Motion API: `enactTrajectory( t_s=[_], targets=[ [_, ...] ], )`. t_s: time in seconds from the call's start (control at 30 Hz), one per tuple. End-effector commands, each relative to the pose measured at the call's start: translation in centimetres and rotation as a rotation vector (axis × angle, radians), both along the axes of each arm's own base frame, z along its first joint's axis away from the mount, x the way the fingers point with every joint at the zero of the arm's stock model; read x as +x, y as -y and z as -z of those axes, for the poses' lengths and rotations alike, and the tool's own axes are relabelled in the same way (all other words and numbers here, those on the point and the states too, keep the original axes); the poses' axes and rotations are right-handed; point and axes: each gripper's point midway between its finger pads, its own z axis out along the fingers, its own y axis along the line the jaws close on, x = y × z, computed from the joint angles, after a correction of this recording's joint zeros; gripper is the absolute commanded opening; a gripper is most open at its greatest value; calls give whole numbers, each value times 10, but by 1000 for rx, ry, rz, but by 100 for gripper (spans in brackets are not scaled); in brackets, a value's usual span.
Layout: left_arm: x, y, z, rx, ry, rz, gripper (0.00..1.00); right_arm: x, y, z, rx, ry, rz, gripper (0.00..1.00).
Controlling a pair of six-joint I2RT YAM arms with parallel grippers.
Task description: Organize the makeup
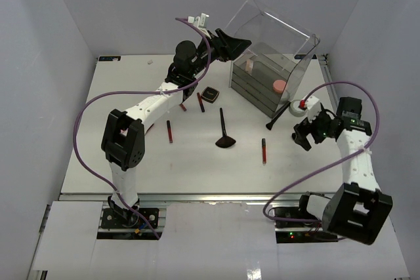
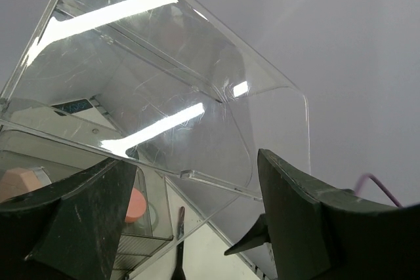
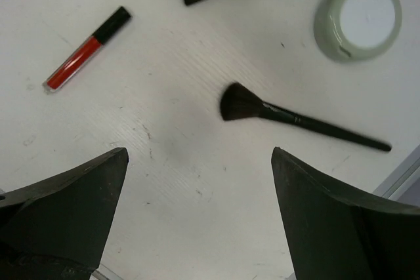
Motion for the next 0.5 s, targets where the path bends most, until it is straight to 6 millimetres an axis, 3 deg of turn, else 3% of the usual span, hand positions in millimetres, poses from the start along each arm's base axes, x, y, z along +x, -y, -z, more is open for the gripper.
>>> enactTrajectory(
  t_s=[0.0, 0.1, 0.3, 0.43, 0.47],
  targets=[
    [-11, -11, -39, -59, 81, 2, 84, 34, 27, -4, 187, -63, 221, 96],
    [-12, -10, -39, -60, 81, 5, 84, 64, 40, 7, 231, -87, 355, 94],
    [-12, -12, -38, -46, 91, 0, 84, 124, 62, 8, 247, -48, 575, 90],
    [-12, -11, -37, -48, 89, 5, 84, 162, 61, 13, 232, -25, 653, 90],
    [-12, -11, -37, -47, 90, 4, 84, 169, 60, 23, 231, -50, 662, 90]
  ],
)
